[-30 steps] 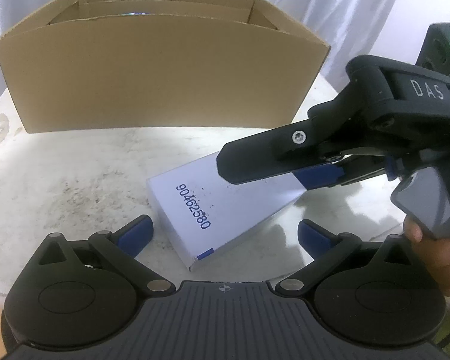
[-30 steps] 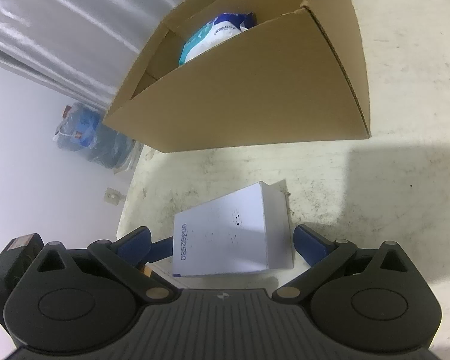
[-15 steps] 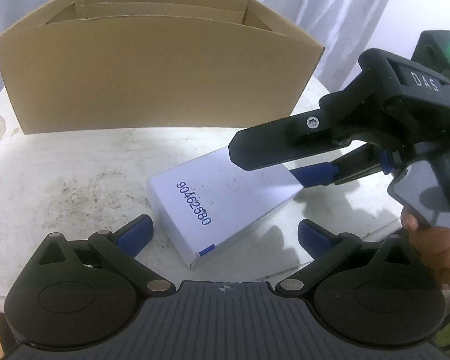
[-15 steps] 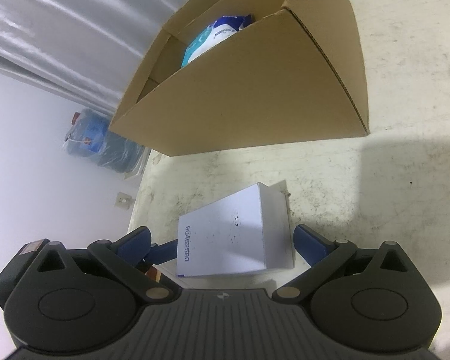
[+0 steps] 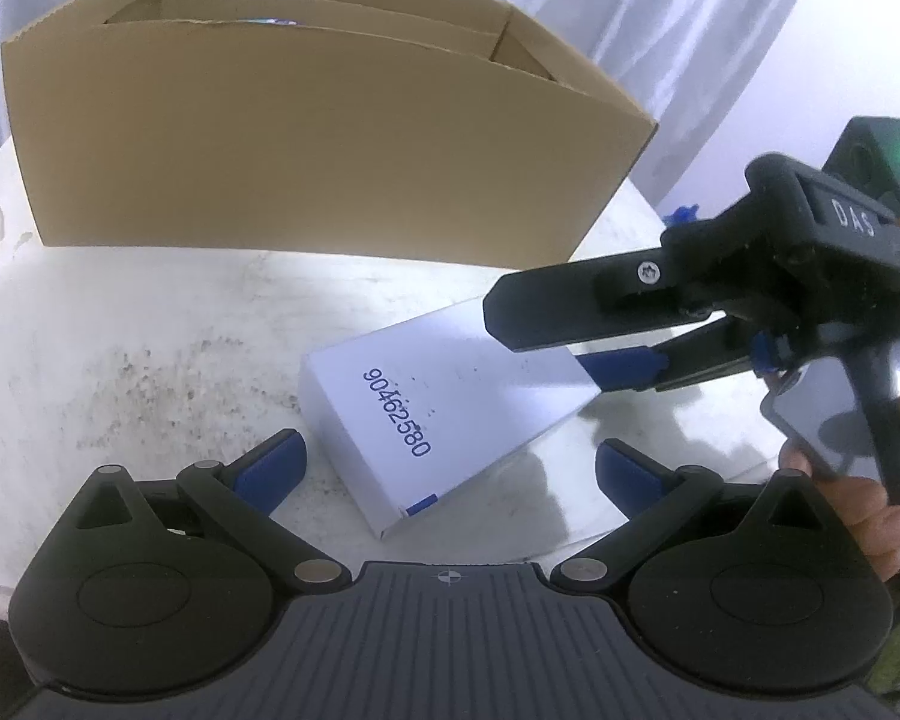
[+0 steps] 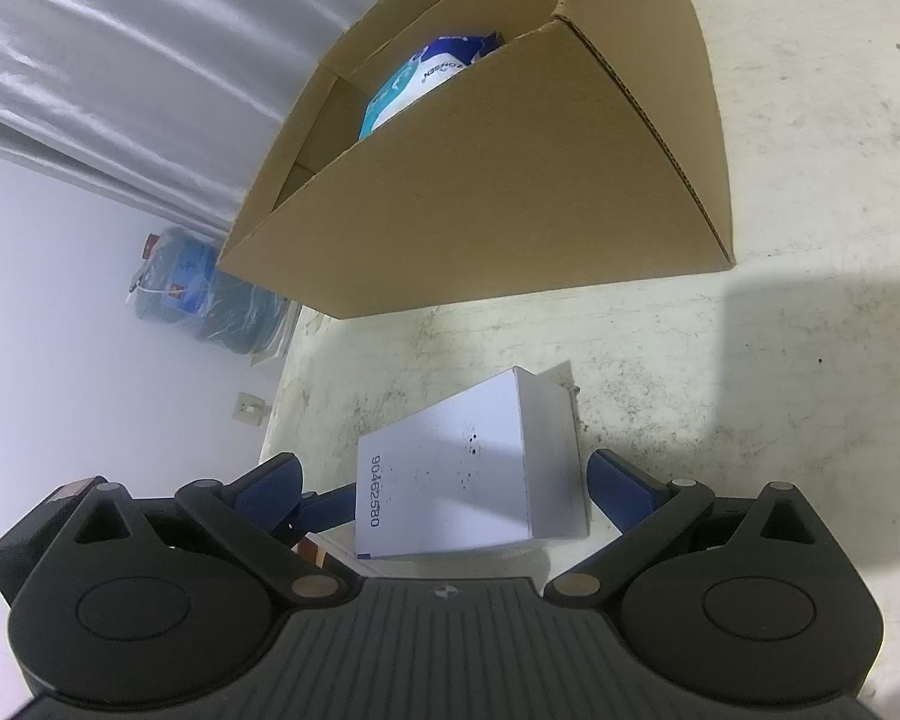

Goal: Organize objects
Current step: 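Close the right gripper around the small white box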

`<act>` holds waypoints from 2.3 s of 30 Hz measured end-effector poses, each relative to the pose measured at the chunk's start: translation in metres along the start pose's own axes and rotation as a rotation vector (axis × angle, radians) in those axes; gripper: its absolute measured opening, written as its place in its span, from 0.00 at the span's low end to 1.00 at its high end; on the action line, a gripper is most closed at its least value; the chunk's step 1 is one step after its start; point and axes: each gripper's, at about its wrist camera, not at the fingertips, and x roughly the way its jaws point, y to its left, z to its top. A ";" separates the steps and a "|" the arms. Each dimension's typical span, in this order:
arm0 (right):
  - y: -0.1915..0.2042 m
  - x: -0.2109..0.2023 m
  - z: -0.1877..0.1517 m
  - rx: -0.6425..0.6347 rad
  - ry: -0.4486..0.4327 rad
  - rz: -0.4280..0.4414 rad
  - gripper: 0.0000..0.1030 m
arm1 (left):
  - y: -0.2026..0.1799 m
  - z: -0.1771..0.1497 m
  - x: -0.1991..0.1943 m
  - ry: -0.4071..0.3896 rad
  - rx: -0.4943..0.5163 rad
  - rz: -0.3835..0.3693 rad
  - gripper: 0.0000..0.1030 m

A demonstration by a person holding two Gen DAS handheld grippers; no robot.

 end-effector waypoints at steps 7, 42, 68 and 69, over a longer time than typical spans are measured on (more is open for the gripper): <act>0.002 0.001 0.001 -0.022 0.005 -0.007 1.00 | 0.008 -0.002 -0.004 -0.007 -0.027 -0.025 1.00; 0.021 -0.009 -0.019 -0.208 -0.058 -0.185 0.60 | -0.032 -0.007 -0.014 0.047 0.095 0.178 0.74; 0.021 -0.006 -0.026 -0.202 -0.061 -0.180 0.62 | -0.038 -0.004 0.002 0.057 0.140 0.228 0.71; 0.021 -0.006 -0.026 -0.201 -0.062 -0.180 0.62 | -0.038 -0.005 0.002 0.057 0.140 0.228 0.71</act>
